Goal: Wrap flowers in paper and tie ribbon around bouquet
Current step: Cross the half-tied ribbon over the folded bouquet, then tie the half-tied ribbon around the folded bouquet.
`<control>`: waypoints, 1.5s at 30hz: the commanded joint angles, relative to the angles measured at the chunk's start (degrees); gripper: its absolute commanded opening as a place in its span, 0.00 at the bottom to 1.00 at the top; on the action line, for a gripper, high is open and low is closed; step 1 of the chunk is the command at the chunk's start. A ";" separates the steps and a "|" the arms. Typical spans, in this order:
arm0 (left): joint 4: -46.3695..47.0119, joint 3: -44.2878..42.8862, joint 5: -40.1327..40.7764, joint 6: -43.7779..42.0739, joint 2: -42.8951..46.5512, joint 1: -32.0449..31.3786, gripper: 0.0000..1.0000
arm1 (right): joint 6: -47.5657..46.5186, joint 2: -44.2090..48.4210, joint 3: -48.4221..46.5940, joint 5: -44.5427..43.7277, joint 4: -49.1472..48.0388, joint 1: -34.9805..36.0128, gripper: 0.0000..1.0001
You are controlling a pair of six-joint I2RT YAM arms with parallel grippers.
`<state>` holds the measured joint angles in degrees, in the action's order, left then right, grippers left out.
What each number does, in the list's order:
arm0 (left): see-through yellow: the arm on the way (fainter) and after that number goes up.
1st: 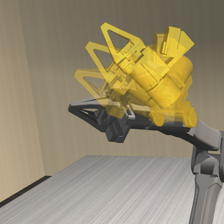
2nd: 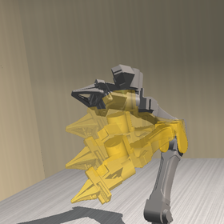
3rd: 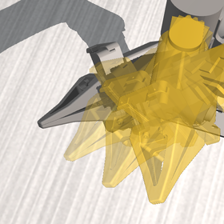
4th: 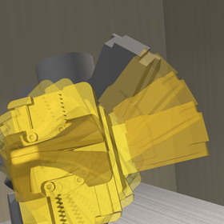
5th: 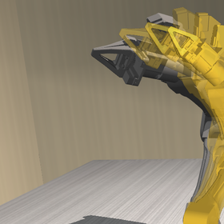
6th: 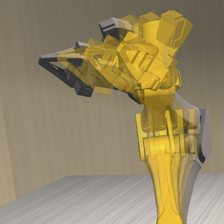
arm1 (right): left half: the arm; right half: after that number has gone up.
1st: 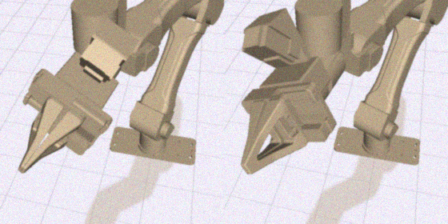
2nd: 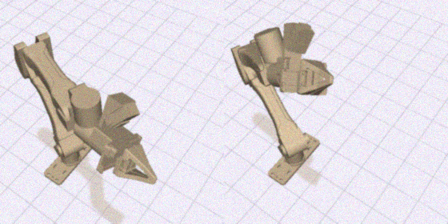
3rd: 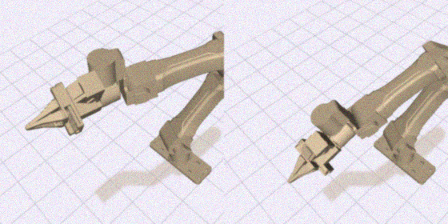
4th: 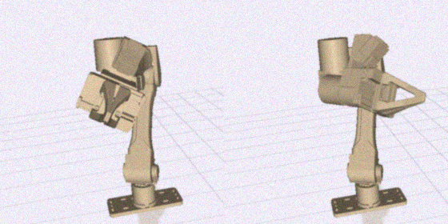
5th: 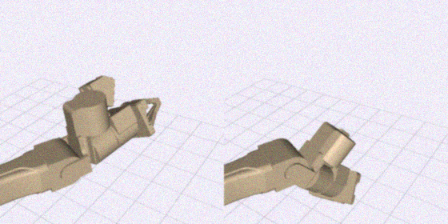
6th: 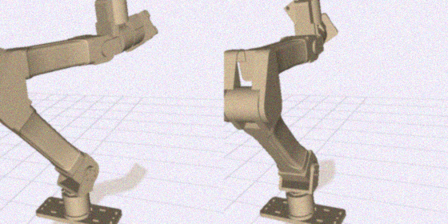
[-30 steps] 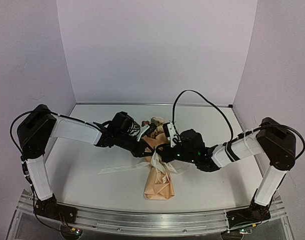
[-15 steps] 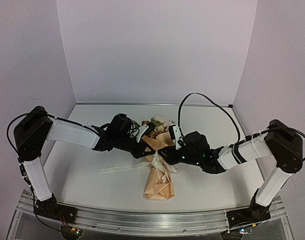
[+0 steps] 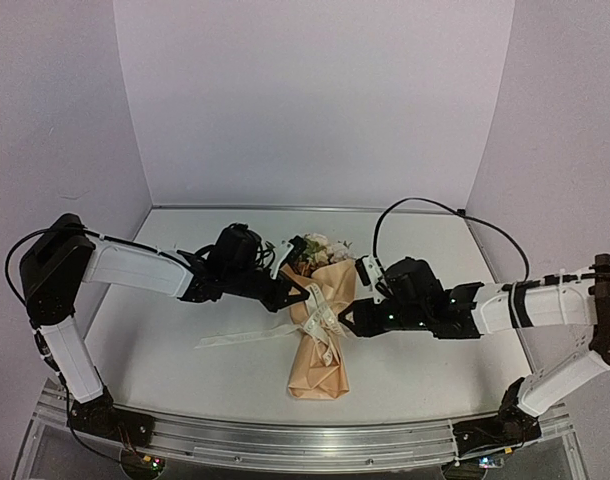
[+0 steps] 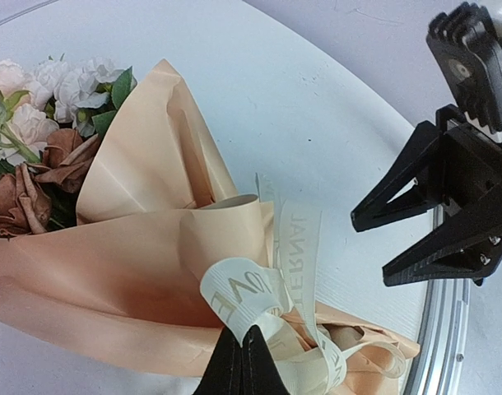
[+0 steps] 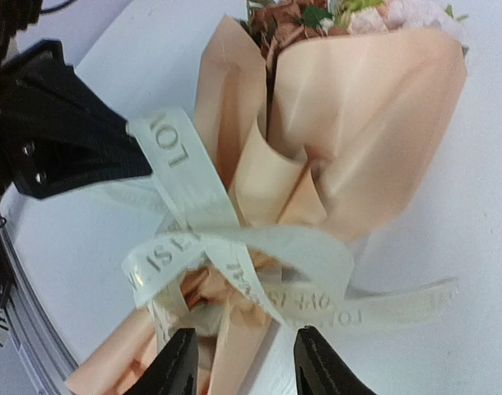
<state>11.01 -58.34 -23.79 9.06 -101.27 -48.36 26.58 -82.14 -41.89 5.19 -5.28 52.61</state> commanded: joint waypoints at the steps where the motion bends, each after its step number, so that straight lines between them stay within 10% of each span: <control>1: 1.98 0.55 0.35 0.17 2.70 -0.33 0.00 | -0.60 3.92 -2.29 1.35 13.68 2.20 0.51; 16: 0.31 2.18 -0.74 -2.17 3.71 -0.42 0.00 | -2.57 -2.50 -12.32 -4.21 22.05 7.94 0.61; 28: -0.46 2.67 0.03 -3.95 4.01 -0.42 0.00 | -2.25 -10.40 -18.95 -1.55 25.75 8.04 0.50; 36: 0.55 4.03 0.59 -3.90 4.84 -0.42 0.00 | -1.14 -12.61 -21.49 -0.18 27.23 8.24 0.39; 45: 2.37 5.03 0.54 -3.42 5.19 -0.42 0.00 | -0.74 -13.30 -23.58 0.68 29.84 8.38 0.01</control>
<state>10.56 -53.83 -23.75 5.96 -98.98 -48.49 25.58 -94.76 -62.42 5.60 22.65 60.58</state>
